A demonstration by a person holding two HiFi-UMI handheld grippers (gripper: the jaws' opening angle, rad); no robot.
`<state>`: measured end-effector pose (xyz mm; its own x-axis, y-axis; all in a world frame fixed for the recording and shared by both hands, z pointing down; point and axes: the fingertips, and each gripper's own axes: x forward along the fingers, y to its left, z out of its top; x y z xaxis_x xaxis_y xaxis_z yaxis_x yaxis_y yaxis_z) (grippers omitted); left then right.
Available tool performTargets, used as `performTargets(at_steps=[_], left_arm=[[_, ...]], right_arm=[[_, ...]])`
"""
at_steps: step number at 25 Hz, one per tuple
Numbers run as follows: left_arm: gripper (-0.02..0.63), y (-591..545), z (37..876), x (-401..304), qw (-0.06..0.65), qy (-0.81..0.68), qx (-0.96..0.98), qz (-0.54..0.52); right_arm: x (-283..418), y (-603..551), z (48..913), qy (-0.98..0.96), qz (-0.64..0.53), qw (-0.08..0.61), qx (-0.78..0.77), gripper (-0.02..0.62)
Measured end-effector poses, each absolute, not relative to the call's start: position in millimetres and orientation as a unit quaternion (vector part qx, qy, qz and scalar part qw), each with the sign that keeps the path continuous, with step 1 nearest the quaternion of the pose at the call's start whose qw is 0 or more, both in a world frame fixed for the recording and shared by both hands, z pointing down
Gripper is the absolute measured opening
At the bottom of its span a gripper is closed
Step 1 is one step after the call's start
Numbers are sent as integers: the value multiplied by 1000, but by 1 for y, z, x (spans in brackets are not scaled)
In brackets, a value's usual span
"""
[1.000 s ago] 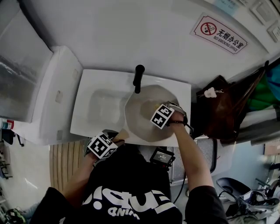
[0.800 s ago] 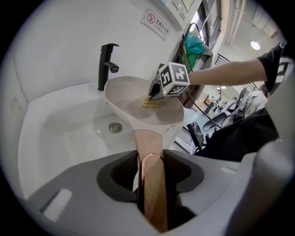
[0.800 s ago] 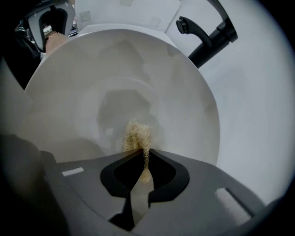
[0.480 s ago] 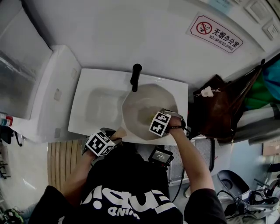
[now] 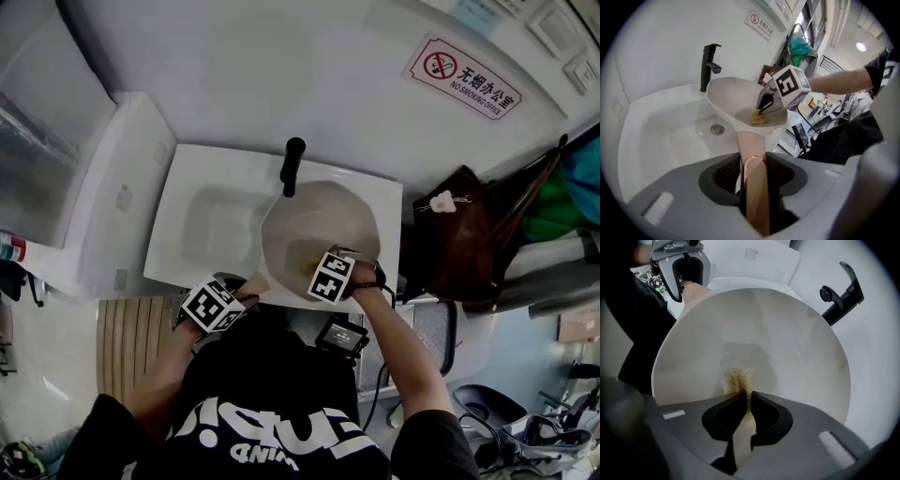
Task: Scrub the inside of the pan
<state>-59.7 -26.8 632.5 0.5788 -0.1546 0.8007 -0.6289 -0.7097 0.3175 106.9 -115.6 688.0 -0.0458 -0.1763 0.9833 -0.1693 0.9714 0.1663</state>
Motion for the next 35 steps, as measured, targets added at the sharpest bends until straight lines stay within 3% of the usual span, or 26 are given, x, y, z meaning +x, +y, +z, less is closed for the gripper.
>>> performTargets(at_steps=[19,35], left_arm=[[167,-26,634,-58,301,-233,836,396],[166,-23,639,-59,313,-229,832,396]], right_arm=[[29,-129,689,-764,-2,633,123,38],[27,-190,690,-753,-21,630,188,38]])
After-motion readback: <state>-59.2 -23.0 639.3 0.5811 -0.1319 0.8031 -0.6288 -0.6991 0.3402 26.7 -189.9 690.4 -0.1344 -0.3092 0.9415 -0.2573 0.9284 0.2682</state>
